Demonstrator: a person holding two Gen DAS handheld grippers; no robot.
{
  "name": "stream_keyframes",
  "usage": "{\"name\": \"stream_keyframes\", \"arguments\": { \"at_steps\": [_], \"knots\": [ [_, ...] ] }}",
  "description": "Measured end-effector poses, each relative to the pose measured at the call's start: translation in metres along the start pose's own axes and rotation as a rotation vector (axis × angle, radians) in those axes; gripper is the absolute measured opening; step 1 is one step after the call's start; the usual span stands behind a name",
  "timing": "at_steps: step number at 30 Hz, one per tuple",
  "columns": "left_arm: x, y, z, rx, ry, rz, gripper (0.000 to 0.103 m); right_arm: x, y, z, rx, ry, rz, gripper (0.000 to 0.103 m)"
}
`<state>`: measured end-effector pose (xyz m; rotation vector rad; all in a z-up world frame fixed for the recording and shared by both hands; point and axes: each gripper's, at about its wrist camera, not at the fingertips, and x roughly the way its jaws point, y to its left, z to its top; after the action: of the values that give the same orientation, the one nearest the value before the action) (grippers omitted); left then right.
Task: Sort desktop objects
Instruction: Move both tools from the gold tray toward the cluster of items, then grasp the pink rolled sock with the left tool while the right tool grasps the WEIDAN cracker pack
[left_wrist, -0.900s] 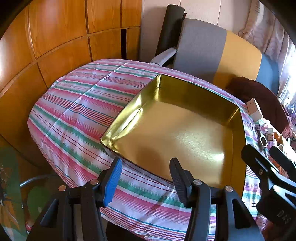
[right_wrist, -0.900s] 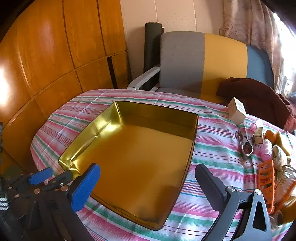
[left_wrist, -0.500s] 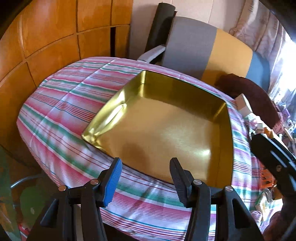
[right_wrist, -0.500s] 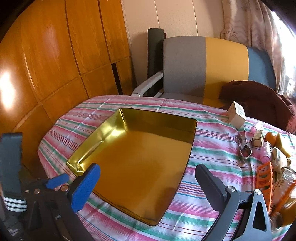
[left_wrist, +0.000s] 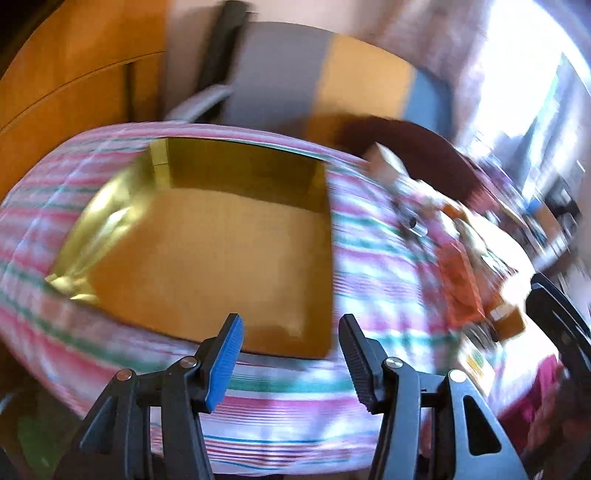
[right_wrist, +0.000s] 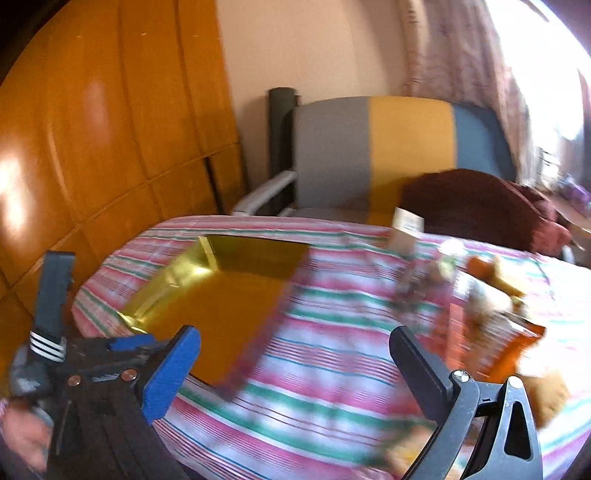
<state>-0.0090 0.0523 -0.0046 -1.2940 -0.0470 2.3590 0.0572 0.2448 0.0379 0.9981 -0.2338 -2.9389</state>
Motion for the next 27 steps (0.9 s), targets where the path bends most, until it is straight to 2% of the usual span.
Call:
{"name": "stream_keyframes", "arguments": {
  "at_steps": [3, 4, 6, 8, 11, 13, 18, 23, 27],
  "knots": [
    [0.014, -0.033, -0.002, 0.103, 0.062, -0.09, 0.054, -0.015, -0.046, -0.018, 0.027, 0.018, -0.056, 0.102],
    [0.019, -0.044, -0.005, 0.127, 0.088, -0.119, 0.054, -0.019, -0.058, -0.025, 0.027, 0.03, -0.068, 0.1],
    [0.028, -0.064, -0.013, 0.17, 0.144, -0.166, 0.054, -0.026, -0.083, -0.038, 0.03, 0.057, -0.078, 0.09],
    [0.037, -0.087, -0.022, 0.234, 0.199, -0.214, 0.054, -0.027, -0.102, -0.053, 0.045, 0.116, -0.099, 0.09],
    [0.04, -0.108, -0.033, 0.294, 0.261, -0.298, 0.054, -0.027, -0.112, -0.069, -0.008, 0.185, -0.129, 0.085],
    [0.04, -0.122, -0.041, 0.342, 0.298, -0.345, 0.054, -0.02, -0.116, -0.077, -0.036, 0.223, -0.119, 0.082],
    [0.039, -0.139, -0.054, 0.429, 0.349, -0.415, 0.055, -0.004, -0.118, -0.09, -0.062, 0.287, -0.101, 0.074],
    [0.056, -0.146, -0.066, 0.445, 0.438, -0.414, 0.056, 0.018, -0.117, -0.099, -0.122, 0.35, -0.036, 0.072],
    [0.076, -0.151, -0.075, 0.479, 0.477, -0.357, 0.056, 0.028, -0.112, -0.105, -0.136, 0.372, -0.026, 0.069]
  ]
}}
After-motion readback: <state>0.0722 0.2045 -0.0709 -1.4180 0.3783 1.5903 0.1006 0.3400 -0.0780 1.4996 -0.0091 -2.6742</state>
